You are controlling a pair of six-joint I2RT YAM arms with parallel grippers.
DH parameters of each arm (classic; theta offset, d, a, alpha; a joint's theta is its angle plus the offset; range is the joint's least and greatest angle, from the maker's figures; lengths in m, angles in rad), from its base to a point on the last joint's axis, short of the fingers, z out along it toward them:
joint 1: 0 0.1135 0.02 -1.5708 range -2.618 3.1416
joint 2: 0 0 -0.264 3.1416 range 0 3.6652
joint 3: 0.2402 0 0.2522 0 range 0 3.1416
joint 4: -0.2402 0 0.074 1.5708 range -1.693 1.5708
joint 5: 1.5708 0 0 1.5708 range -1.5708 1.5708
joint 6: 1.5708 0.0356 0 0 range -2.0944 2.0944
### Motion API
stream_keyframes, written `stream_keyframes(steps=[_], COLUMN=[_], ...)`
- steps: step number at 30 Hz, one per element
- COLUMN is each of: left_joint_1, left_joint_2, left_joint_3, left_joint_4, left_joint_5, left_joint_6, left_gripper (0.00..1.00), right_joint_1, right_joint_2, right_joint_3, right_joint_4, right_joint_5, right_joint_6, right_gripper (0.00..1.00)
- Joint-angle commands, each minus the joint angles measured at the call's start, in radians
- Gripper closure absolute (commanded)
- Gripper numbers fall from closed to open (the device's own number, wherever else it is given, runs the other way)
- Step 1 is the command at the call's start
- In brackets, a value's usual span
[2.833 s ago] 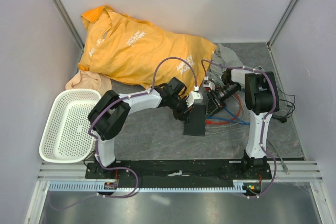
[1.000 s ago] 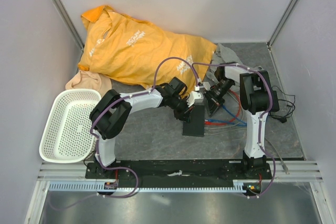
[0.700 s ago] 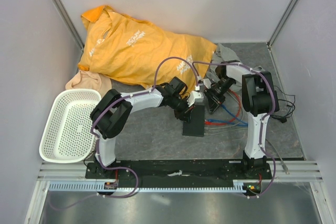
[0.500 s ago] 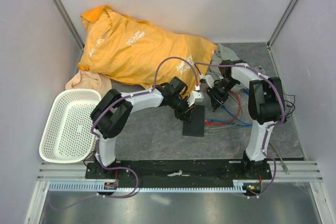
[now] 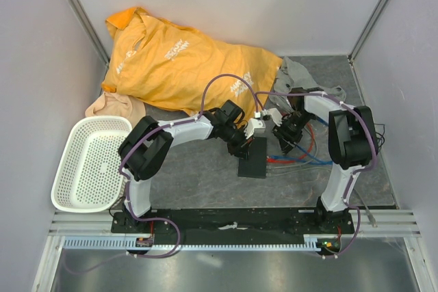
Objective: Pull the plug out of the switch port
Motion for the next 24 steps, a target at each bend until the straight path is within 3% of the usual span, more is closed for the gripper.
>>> stream_keyframes(steps=[1,7,13,20,24], left_joint_1=[0.0,0.0,0.0,0.0,0.0], left_joint_2=[0.068,0.068,0.071,0.067,0.067], left_joint_3=[-0.02,-0.02,-0.017,-0.021,-0.023], left_joint_4=[-0.065,-0.065,-0.065,-0.065,-0.065], left_joint_5=[-0.09,-0.095,-0.095,-0.1,-0.1], left_joint_6=[-0.001,-0.001,-0.004,-0.004,-0.003], left_gripper=[0.99,0.99,0.98,0.98,0.98], right_joint_1=[0.013,0.03,0.05,0.048,0.042], right_joint_2=[-0.06,-0.087,-0.127,-0.143,-0.169], right_joint_3=[-0.04,-0.089,-0.178,-0.158,-0.067], right_joint_4=[0.034,0.053,0.204,0.251,0.251], right_joint_5=[0.014,0.042,0.144,0.132,0.096], right_joint_6=[-0.04,-0.051,0.001,0.049,0.112], right_gripper=[0.53,0.53,0.58,0.93,1.0])
